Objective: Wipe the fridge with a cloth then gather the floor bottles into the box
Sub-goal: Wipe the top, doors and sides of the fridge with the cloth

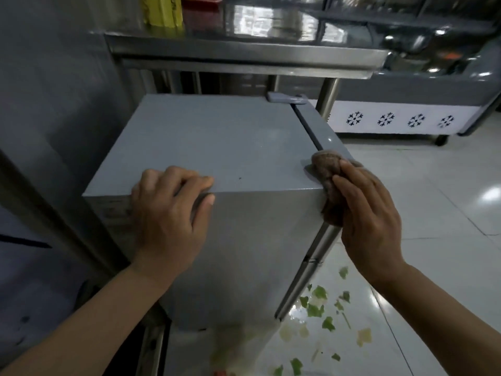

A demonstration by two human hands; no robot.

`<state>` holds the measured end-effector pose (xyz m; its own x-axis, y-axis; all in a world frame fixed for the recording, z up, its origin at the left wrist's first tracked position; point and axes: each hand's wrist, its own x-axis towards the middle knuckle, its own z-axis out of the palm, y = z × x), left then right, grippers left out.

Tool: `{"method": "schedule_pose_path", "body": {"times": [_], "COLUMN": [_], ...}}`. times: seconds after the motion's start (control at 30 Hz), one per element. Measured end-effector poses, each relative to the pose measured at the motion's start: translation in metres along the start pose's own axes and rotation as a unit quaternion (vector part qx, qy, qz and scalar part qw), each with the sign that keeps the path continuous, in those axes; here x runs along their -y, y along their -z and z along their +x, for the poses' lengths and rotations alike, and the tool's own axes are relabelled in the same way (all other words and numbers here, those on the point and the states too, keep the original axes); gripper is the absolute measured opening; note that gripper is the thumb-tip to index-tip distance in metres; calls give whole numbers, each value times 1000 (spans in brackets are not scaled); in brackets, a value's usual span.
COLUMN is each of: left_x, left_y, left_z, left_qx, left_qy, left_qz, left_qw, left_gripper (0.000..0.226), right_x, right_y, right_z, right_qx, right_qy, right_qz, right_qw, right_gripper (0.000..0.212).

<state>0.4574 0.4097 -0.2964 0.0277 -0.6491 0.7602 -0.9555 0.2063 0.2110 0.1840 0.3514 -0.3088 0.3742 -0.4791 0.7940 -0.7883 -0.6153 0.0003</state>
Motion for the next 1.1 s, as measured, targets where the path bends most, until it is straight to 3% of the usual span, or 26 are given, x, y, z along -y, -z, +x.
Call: {"method": "schedule_pose_path", "body": {"times": [0.27,0.43,0.6,0.73,0.93,1.1], "left_x": [4,0,22,58,80,94], "left_y": [-13,-18,-7,8,4,6], "left_z": [-7,-11,-18,-29,-36,-37], "left_qx": [-94,-139,-101,-129,-183,-212], "left_qy": [-49,-44,-99,-30,-7,-7], "left_qz": [38,21,19,67,-21,-74], "left_qw": [994,989,990,989,983,974], "left_gripper": [20,17,29,32,31,31], "right_x": [12,48,129,128,35,68], "right_y": [-33,-59,-91,-80,-47,-71], "right_z": [-6,0,26,30,-3,12], "right_qx": [-127,-241,-220,-142,-202,-262], "right_qy": [31,-12,38,117,-16,-43], "right_qz": [-30,16,54,26,-39,9], "right_qw": [991,970,973,983,978,964], "right_gripper": [32,25,25,31,31,24]}}
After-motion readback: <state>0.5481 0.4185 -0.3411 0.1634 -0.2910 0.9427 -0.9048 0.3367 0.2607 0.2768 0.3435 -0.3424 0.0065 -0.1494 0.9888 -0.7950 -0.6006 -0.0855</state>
